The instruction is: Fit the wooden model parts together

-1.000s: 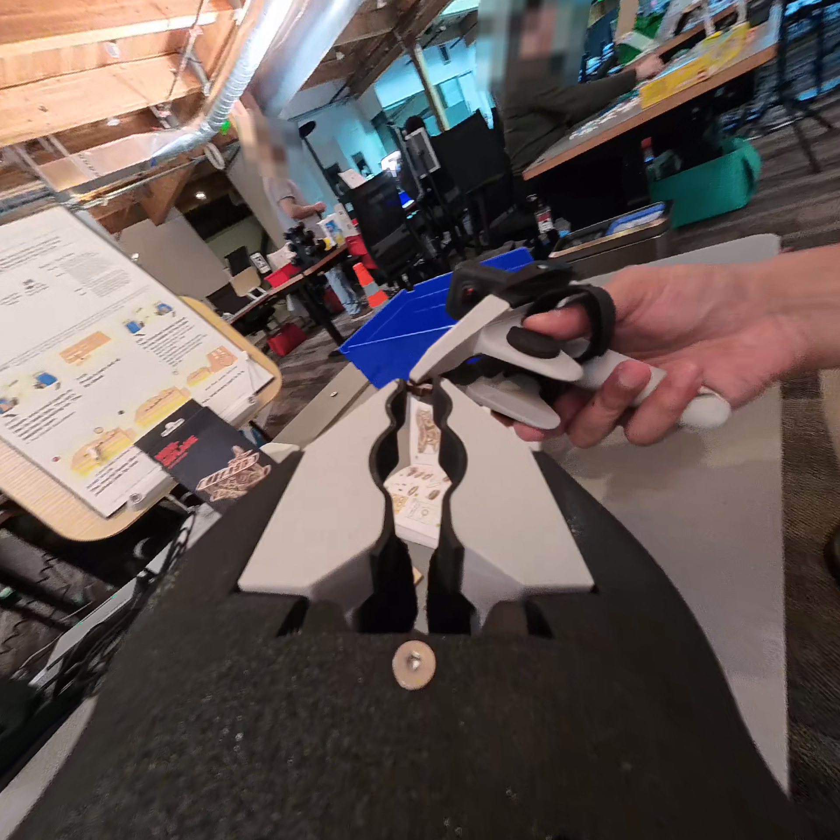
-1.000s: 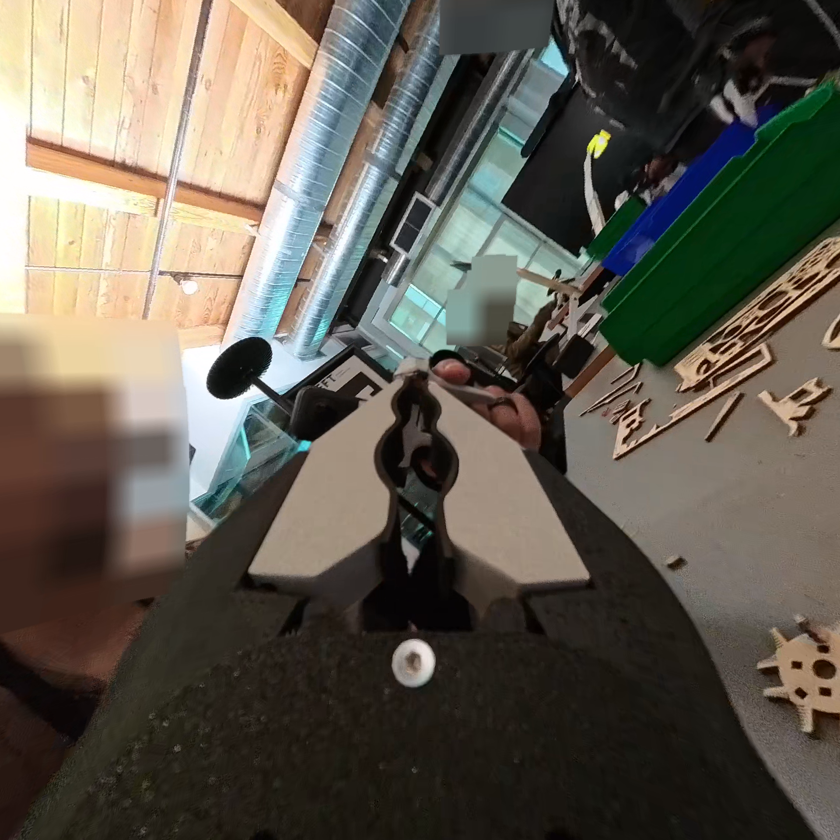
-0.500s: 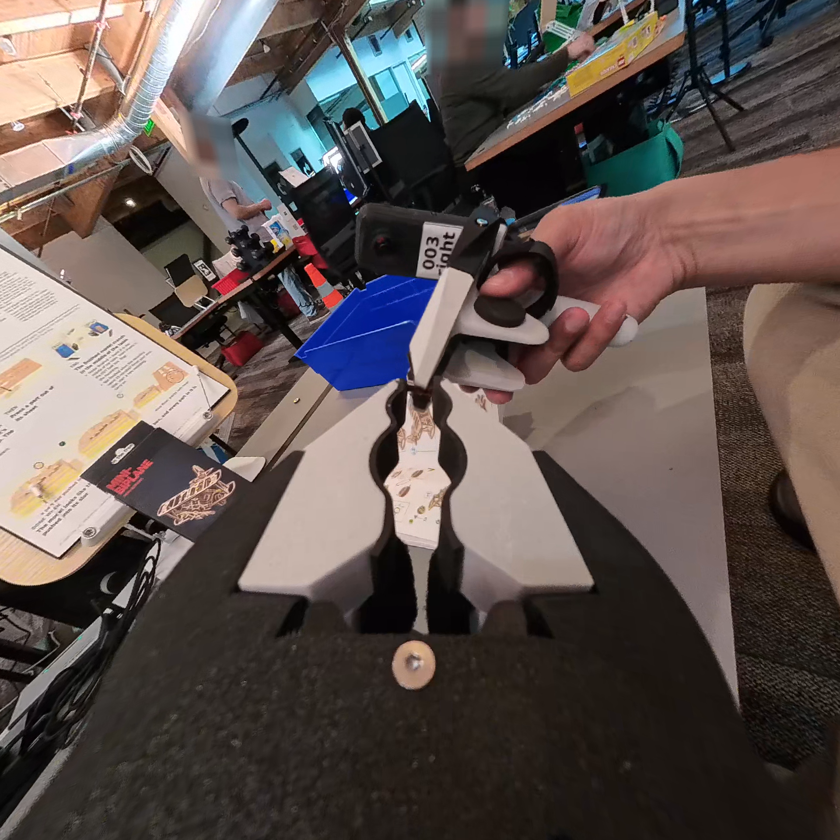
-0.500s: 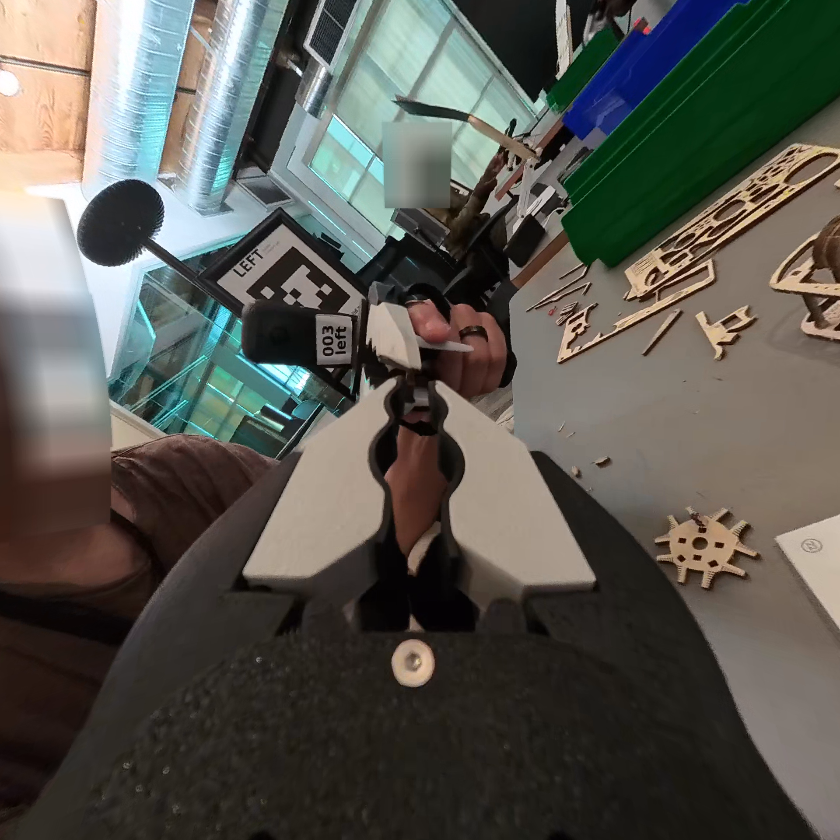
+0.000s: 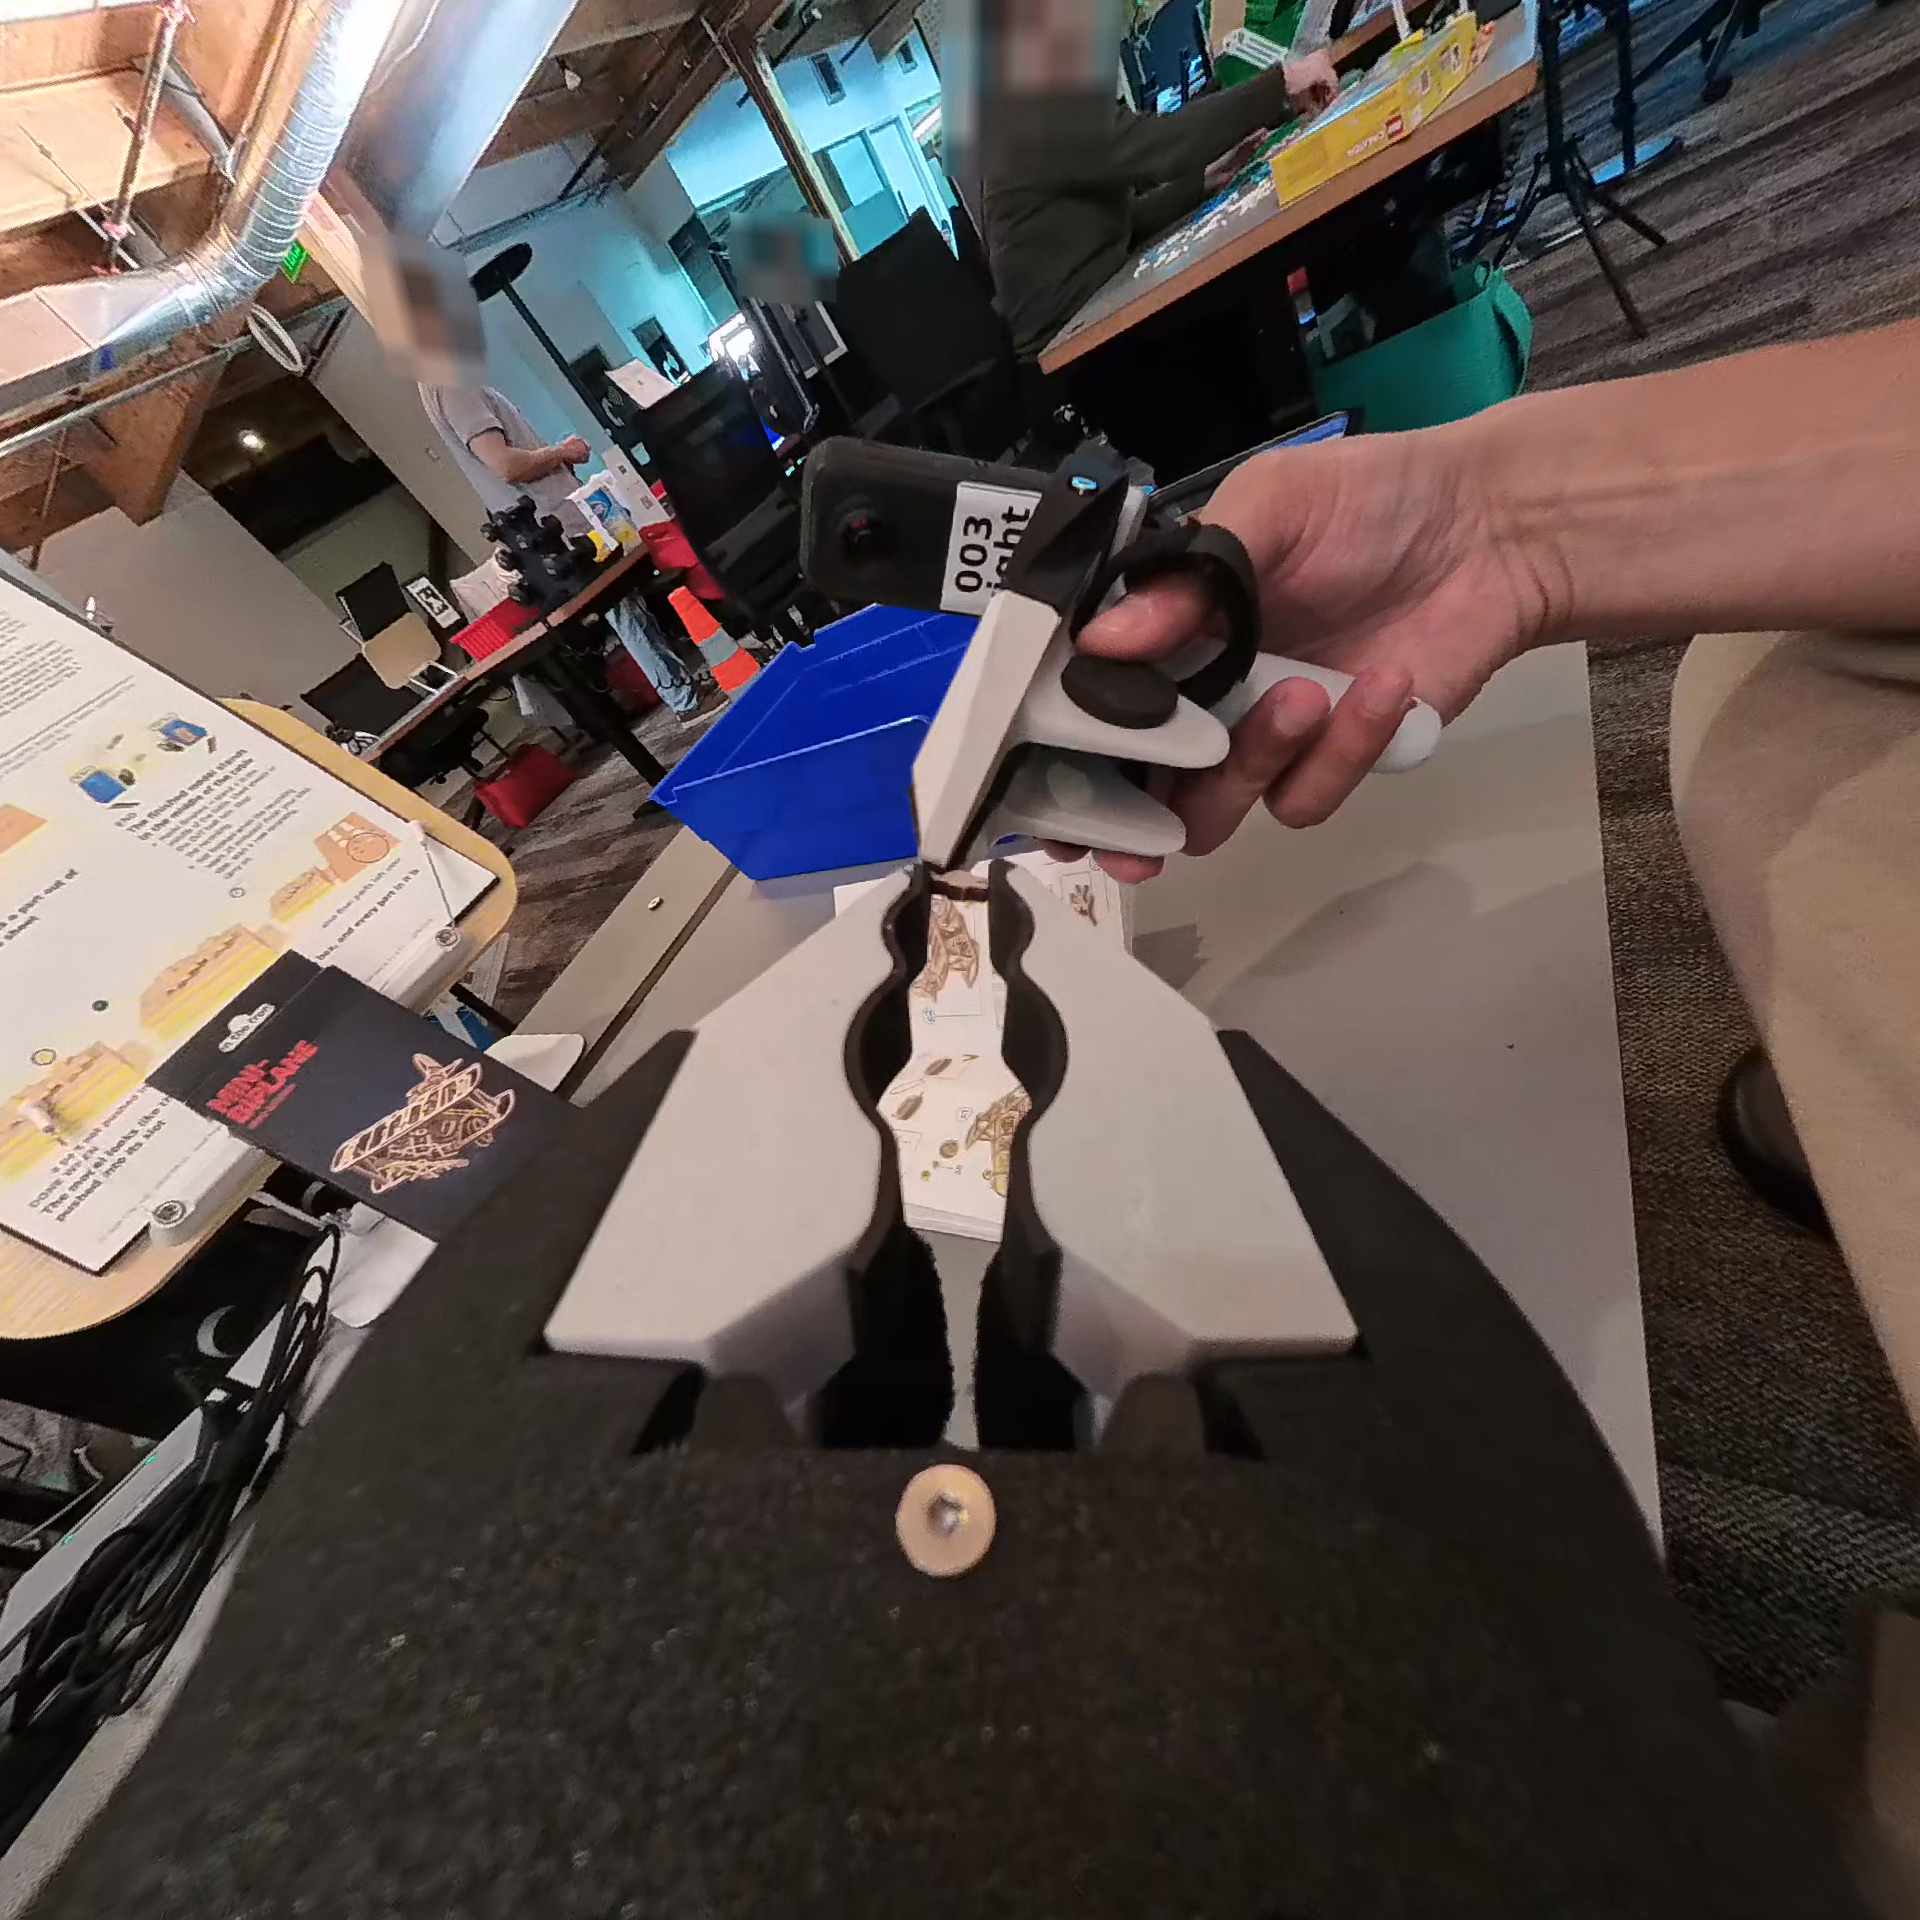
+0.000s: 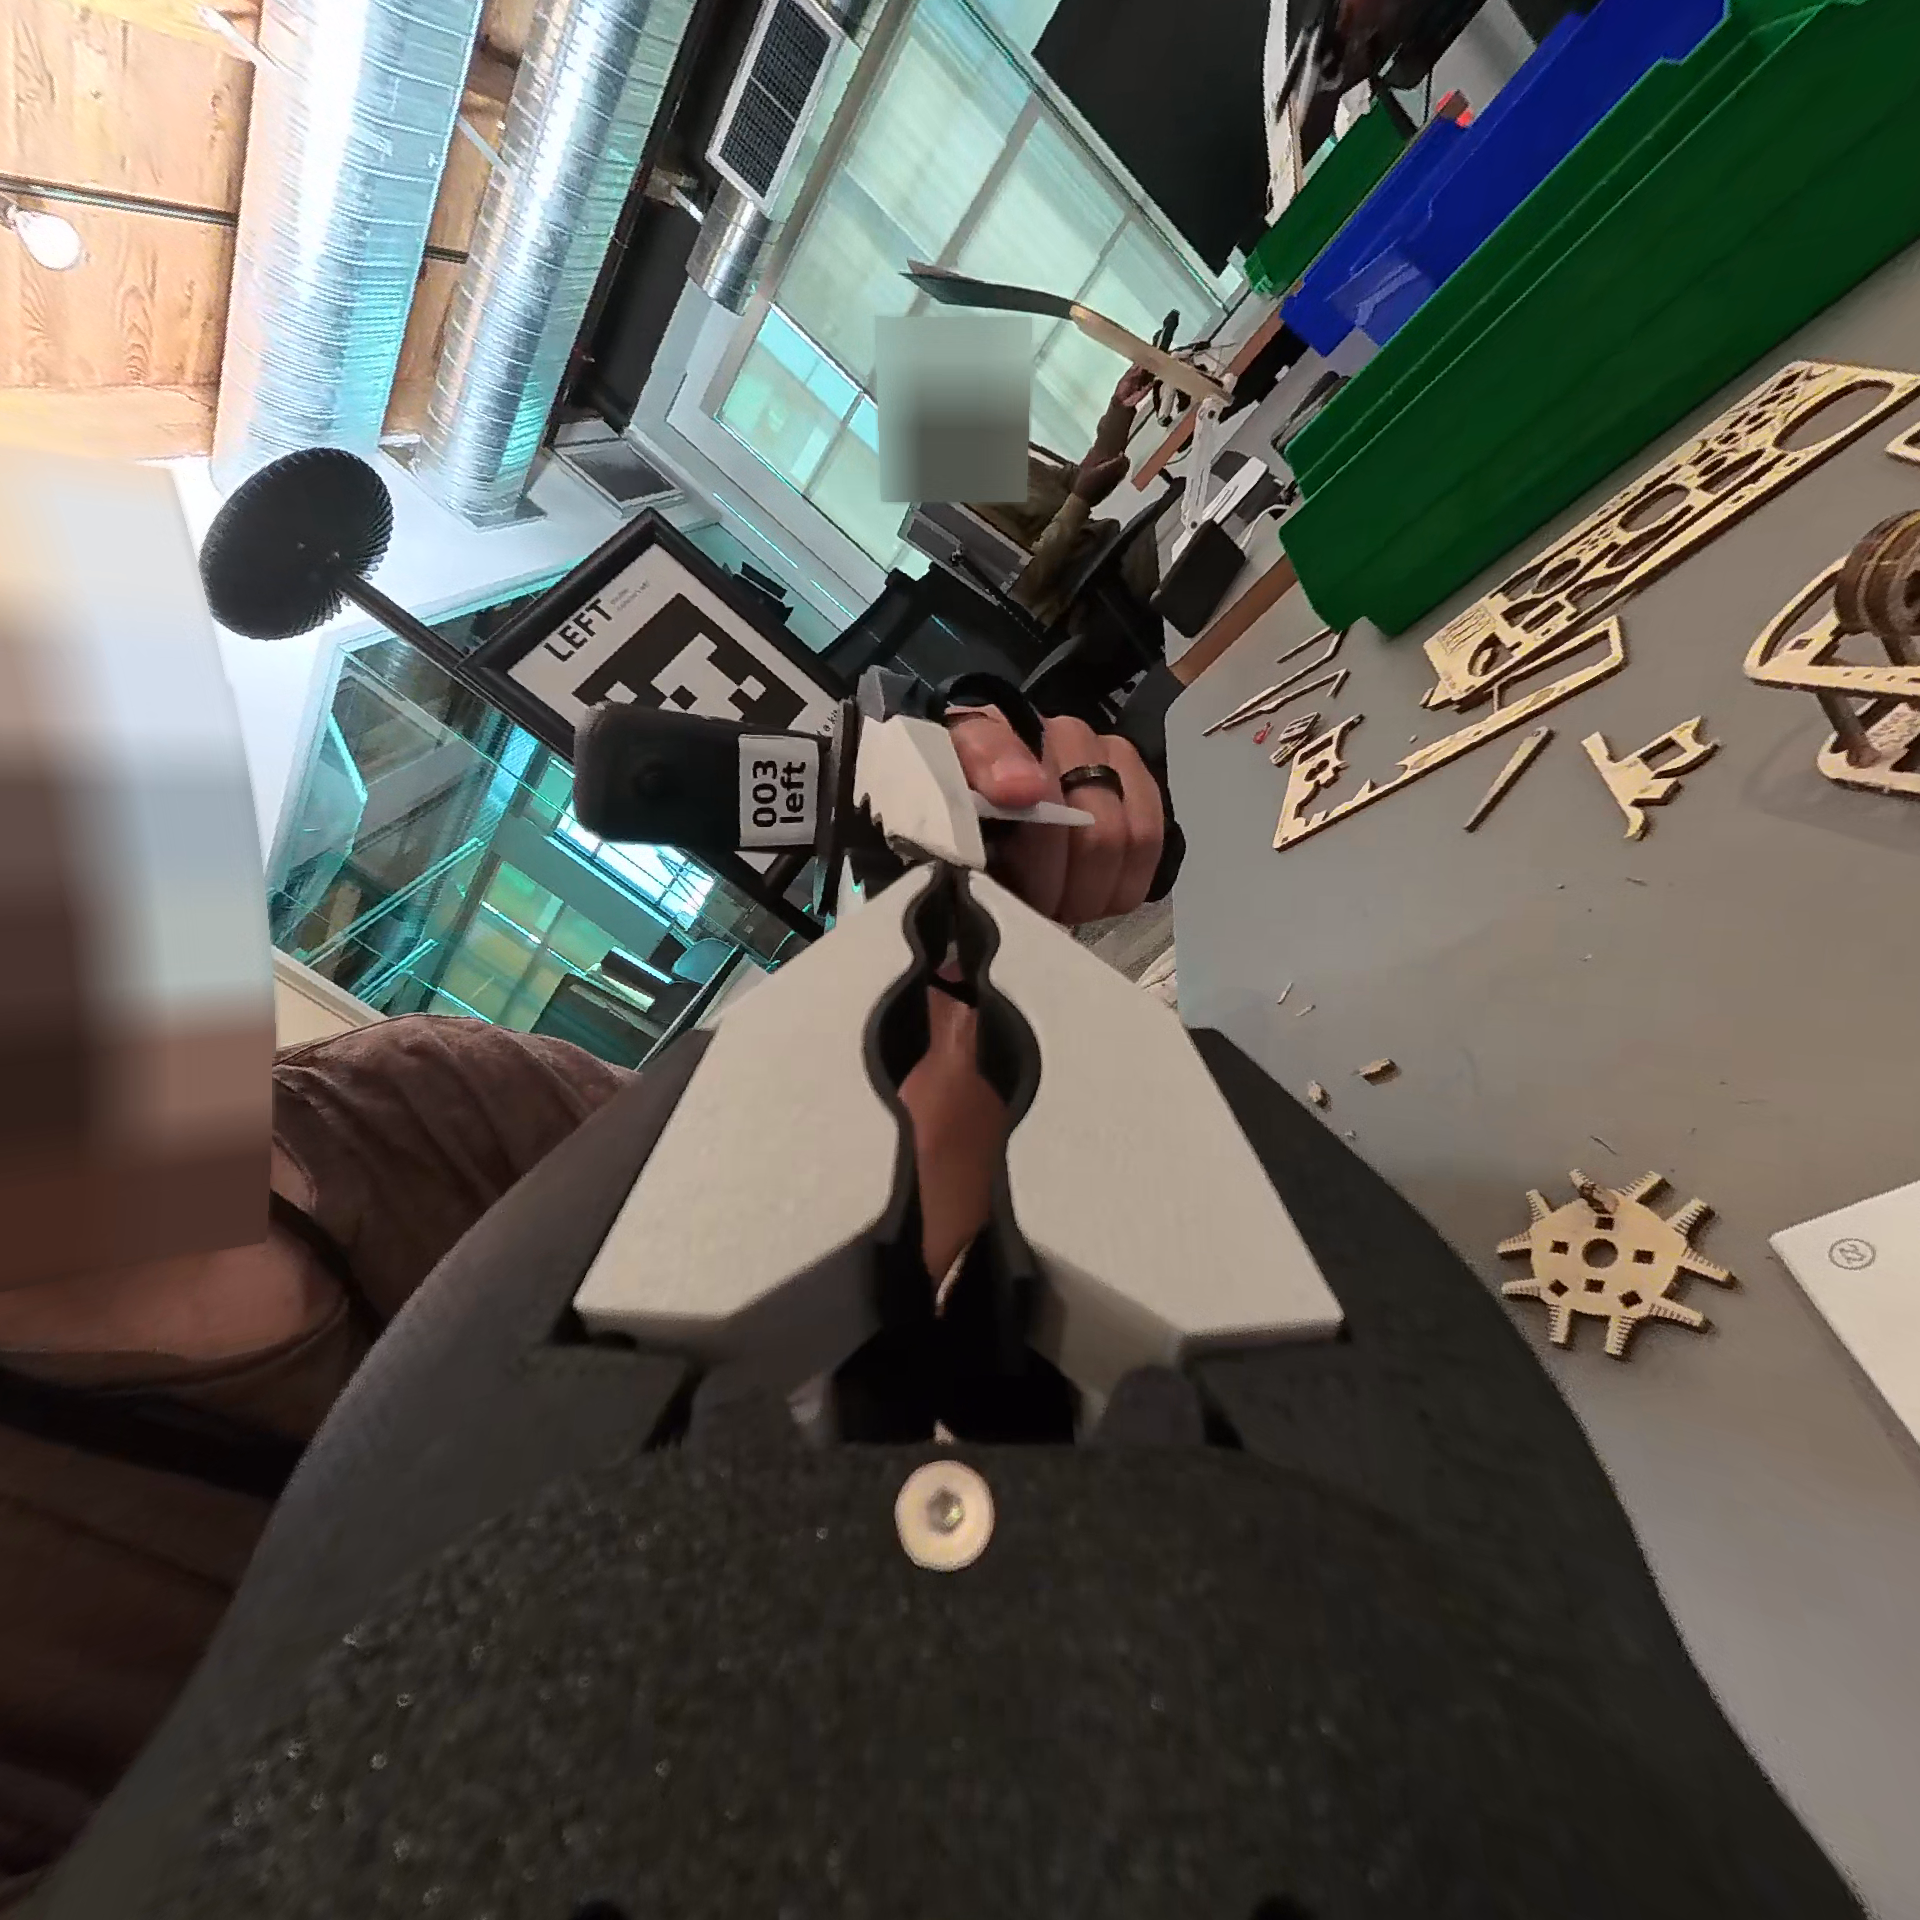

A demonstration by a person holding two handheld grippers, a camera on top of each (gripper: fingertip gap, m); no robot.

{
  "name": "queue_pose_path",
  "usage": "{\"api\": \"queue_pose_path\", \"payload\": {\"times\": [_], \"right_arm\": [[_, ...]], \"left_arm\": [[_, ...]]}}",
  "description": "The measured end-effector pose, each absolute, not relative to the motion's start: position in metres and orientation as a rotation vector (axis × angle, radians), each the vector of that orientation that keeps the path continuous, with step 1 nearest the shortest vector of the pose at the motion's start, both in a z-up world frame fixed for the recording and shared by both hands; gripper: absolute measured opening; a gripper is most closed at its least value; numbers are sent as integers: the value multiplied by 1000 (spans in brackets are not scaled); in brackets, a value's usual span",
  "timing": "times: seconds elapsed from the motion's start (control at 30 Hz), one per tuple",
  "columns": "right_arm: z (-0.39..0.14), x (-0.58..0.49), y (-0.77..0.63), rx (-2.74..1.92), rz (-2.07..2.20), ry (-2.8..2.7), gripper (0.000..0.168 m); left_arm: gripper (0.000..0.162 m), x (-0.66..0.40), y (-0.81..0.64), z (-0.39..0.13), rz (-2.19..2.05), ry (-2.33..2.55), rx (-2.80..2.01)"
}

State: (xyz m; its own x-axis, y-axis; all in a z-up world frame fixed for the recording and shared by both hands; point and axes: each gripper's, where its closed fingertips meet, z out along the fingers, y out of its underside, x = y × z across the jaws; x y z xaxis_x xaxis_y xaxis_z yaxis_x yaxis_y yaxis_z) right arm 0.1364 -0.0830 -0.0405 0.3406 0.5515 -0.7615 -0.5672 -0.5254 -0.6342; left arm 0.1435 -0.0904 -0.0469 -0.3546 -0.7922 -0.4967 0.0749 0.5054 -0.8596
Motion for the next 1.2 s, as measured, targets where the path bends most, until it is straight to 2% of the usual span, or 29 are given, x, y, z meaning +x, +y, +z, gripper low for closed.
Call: {"api": "queue_pose_path", "payload": {"times": [0.03,0.6,1.2], "right_arm": [[-40,136,-83,-1599,1396,15,0],[-37,135,-83,-1563,1429,23,6],[-44,133,-81,-1599,1411,16,2]], "left_arm": [[8,143,-90,-47,-1031,1694,-614],[8,143,-88,-47,-1052,1690,-630],[9,142,-88,-47,-1069,1694,-635]]}}
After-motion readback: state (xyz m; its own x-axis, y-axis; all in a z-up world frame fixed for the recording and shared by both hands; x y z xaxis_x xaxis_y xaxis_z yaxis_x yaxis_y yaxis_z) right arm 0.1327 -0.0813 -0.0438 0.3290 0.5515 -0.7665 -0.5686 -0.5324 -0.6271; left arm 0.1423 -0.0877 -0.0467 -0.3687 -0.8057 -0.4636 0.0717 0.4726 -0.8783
